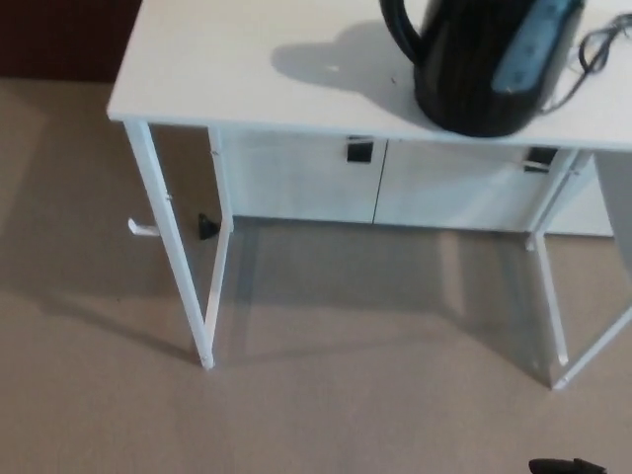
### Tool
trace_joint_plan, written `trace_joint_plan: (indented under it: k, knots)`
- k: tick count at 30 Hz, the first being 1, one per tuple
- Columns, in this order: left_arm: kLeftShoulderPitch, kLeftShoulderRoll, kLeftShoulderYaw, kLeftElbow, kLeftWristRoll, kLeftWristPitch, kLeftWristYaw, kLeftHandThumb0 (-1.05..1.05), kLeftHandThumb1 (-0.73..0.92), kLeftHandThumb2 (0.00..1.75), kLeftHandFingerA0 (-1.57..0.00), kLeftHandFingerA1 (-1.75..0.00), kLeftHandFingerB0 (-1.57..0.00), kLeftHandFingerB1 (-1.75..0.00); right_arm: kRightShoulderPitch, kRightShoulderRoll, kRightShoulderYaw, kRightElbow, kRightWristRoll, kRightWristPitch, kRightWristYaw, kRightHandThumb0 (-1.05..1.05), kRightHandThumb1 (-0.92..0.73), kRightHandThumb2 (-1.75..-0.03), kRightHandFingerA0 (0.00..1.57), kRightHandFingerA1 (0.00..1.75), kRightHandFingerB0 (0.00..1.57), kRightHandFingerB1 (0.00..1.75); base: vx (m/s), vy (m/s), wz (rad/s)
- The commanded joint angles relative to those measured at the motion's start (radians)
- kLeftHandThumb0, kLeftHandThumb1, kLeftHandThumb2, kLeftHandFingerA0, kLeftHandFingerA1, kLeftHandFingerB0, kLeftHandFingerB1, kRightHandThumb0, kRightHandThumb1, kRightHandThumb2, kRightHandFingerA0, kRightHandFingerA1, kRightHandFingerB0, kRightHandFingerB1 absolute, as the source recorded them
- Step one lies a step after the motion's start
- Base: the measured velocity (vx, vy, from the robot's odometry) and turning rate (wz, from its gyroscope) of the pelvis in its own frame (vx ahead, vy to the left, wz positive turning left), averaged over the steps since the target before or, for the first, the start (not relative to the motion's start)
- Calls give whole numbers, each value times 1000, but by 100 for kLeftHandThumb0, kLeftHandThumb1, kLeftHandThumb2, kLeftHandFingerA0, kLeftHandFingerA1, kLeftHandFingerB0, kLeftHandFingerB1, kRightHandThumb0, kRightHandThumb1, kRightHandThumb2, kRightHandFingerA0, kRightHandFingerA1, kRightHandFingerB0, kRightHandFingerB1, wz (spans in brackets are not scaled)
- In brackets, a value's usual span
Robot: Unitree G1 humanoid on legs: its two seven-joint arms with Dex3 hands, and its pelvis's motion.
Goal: The robot walk towards a table in front and uses its left hand to pick up the pot from the base and places it on the table
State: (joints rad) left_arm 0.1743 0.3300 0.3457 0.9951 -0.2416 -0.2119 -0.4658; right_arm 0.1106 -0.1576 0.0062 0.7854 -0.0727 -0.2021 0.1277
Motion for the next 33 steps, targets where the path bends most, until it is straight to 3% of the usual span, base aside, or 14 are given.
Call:
trace_joint_plan:
  k: [1,16,33]
  knots:
    - [13,3,4,-2,-3,-6,-3,-6,53,56,-46,-42,-37,-37,3,-20,-1,8,-9,-8,-9,-9,-54,-55,62,45,44,40,98,24,4]
    - [16,3,0,9,4,-12,5,-8,54,55,-46,-42,-38,-37,3,-26,10,9,-17,-11,-10,-11,-54,-55,62,45,43,40,141,-125,4]
    - [23,5,-8,7,12,-26,8,-9,54,55,-46,-42,-38,-37,-4,-27,14,24,-18,-33,-7,-12,-54,-56,61,46,42,41,247,90,-2]
